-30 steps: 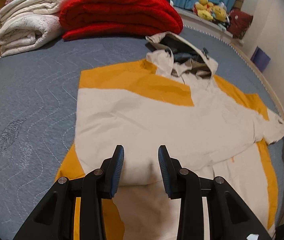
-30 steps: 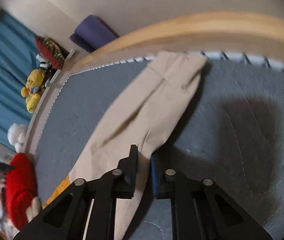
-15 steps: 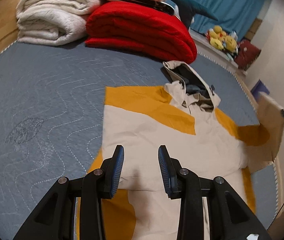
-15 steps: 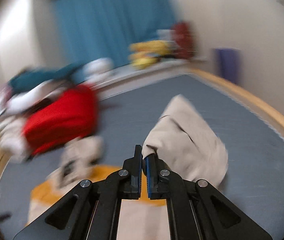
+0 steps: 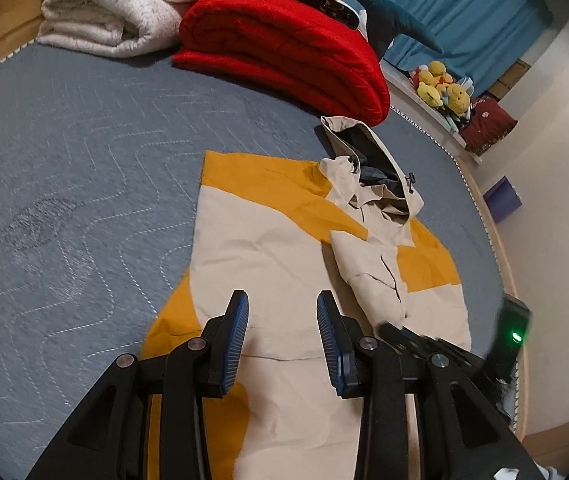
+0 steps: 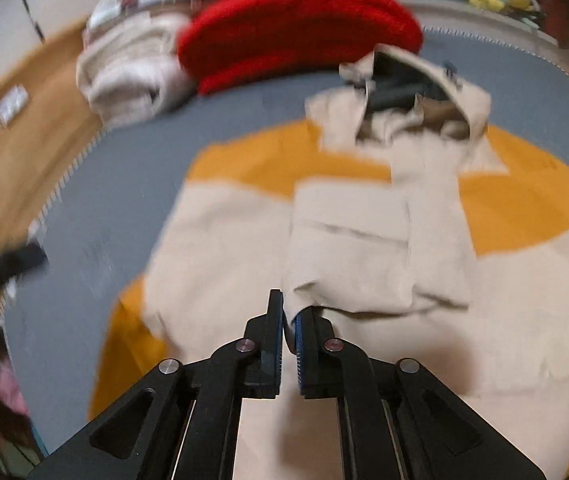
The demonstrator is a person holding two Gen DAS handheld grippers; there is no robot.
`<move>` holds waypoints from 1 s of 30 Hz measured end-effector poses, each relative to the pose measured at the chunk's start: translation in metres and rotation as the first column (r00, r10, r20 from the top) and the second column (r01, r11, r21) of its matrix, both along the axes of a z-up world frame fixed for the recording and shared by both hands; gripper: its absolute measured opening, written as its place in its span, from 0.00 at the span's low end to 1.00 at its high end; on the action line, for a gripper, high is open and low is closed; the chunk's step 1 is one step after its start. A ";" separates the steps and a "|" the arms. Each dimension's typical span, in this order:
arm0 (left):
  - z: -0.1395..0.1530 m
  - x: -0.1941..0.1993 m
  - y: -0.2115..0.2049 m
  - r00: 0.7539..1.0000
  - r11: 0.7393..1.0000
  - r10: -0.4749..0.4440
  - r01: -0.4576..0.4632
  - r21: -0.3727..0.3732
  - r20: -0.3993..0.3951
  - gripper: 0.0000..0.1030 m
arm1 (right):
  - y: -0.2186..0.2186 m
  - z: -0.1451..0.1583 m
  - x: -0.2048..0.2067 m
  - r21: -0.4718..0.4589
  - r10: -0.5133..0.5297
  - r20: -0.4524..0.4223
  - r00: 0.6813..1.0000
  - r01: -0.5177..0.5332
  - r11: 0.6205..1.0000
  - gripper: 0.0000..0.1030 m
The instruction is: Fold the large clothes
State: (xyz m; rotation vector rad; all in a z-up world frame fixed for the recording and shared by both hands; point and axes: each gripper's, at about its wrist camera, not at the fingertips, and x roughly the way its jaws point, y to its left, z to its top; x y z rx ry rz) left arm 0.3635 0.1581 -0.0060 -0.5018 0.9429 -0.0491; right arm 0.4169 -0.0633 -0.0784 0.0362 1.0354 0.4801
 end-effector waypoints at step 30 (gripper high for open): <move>-0.085 0.032 -0.201 0.915 0.874 -0.403 0.376 0.309 0.026 0.48 | -0.201 0.019 0.002 0.134 -0.448 -0.162 0.879 0.470 0.873 0.36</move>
